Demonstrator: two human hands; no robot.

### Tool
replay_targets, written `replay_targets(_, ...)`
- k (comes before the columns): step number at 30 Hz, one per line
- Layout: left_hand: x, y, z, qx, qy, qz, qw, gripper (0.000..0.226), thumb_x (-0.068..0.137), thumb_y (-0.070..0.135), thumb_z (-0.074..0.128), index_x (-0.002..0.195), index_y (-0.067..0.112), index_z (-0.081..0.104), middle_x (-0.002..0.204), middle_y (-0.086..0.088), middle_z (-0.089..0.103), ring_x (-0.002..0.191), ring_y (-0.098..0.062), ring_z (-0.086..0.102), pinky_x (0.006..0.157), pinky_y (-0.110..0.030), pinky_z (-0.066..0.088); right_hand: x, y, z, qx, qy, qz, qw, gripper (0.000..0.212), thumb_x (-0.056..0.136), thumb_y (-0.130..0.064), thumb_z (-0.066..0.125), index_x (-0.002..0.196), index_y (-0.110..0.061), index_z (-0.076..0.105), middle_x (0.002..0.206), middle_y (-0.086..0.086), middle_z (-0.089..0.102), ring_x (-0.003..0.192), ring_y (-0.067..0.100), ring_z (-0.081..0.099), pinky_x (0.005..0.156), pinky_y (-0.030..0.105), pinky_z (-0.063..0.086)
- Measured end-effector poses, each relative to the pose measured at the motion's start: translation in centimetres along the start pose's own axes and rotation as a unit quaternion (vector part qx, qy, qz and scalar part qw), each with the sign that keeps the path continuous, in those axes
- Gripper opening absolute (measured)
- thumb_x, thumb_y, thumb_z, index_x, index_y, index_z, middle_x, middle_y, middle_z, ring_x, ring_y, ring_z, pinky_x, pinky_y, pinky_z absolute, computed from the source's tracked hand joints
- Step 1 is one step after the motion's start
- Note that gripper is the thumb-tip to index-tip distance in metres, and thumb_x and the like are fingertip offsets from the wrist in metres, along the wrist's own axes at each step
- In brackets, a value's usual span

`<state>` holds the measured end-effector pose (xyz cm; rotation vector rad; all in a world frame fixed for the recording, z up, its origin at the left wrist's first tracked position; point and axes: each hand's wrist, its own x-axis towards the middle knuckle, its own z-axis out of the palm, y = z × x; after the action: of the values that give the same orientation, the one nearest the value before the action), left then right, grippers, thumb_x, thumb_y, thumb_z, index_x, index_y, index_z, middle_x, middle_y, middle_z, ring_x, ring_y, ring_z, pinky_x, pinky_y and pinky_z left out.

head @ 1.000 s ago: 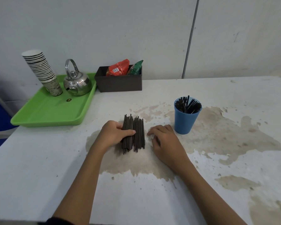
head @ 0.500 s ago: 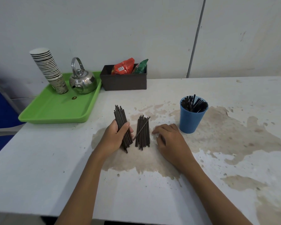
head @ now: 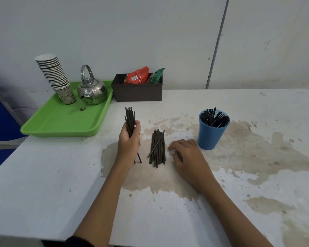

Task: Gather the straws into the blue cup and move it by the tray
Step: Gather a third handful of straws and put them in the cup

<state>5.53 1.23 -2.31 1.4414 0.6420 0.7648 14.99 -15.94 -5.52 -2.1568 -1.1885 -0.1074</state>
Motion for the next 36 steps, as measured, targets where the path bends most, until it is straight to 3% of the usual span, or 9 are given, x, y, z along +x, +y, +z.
replay_targets(9, -0.5, -0.6, -0.4, 0.045, -0.003, -0.005, 0.999, 0.011, 0.098, 0.027, 0.057, 0.107, 0.025, 0.064, 0.055, 0.01, 0.035, 0.047, -0.008, 0.034, 0.049, -0.024, 0.036, 0.0, -0.1, 0.0, -0.007, -0.002, 0.0, 1.0, 0.023, 0.09, -0.006, 0.053, 0.103, -0.017, 0.069, 0.11, -0.006, 0.068, 0.1, 0.017, 0.048, 0.082, 0.024, 0.039)
replay_targets(16, 0.2, 0.8, -1.1, -0.078, 0.028, -0.026, 0.996, 0.011, 0.102, 0.024, 0.051, 0.105, 0.027, 0.061, 0.057, 0.01, 0.031, 0.042, -0.007, 0.028, 0.04, -0.02, 0.028, -0.2, -0.1, 0.0, -0.009, -0.004, 0.002, 1.0, 0.024, 0.09, -0.006, 0.053, 0.104, -0.018, 0.069, 0.112, -0.006, 0.067, 0.101, 0.016, 0.048, 0.083, 0.022, 0.038)
replay_targets(22, 0.7, 1.7, -1.3, -0.074, -0.01, 0.004, 0.997, 0.013, 0.103, 0.026, 0.05, 0.106, 0.026, 0.063, 0.056, 0.006, 0.026, 0.041, -0.007, 0.02, 0.04, -0.026, 0.017, -0.2, -0.1, -0.1, -0.01, -0.002, 0.001, 1.0, 0.023, 0.09, -0.006, 0.054, 0.104, -0.018, 0.069, 0.112, -0.007, 0.067, 0.101, 0.016, 0.047, 0.082, 0.022, 0.037)
replay_targets(29, 1.2, 1.9, -1.1, -0.057, 0.026, 0.022, 0.998, 0.02, 0.098, 0.03, 0.059, 0.114, 0.028, 0.072, 0.048, 0.009, 0.026, 0.041, -0.008, 0.02, 0.042, -0.025, 0.022, -0.2, -0.1, -0.1, -0.009, -0.001, -0.001, 1.0, 0.022, 0.09, -0.007, 0.055, 0.103, -0.019, 0.068, 0.11, -0.007, 0.067, 0.1, 0.014, 0.048, 0.082, 0.02, 0.036)
replay_targets(33, 1.0, 1.0, -0.7, -0.017, 0.072, 0.077, 0.994, 0.021, 0.1, 0.031, 0.055, 0.099, 0.025, 0.075, 0.045, 0.011, 0.029, 0.039, -0.007, 0.024, 0.04, -0.023, 0.023, 0.0, -0.1, 0.0, -0.008, -0.002, 0.0, 1.0, 0.022, 0.091, -0.008, 0.055, 0.103, -0.019, 0.068, 0.11, -0.008, 0.067, 0.101, 0.014, 0.048, 0.082, 0.021, 0.04)
replay_targets(36, 0.6, 0.0, -0.6, 0.009, 0.054, 0.047, 0.997, 0.038, 0.098, 0.039, 0.056, 0.069, 0.017, 0.067, 0.044, 0.009, 0.032, 0.038, -0.009, 0.027, 0.041, -0.024, 0.025, -0.1, 0.0, 0.0, -0.005, 0.0, 0.0, 1.0, 0.021, 0.091, -0.008, 0.054, 0.103, -0.019, 0.069, 0.11, -0.008, 0.067, 0.101, 0.013, 0.048, 0.082, 0.021, 0.04)
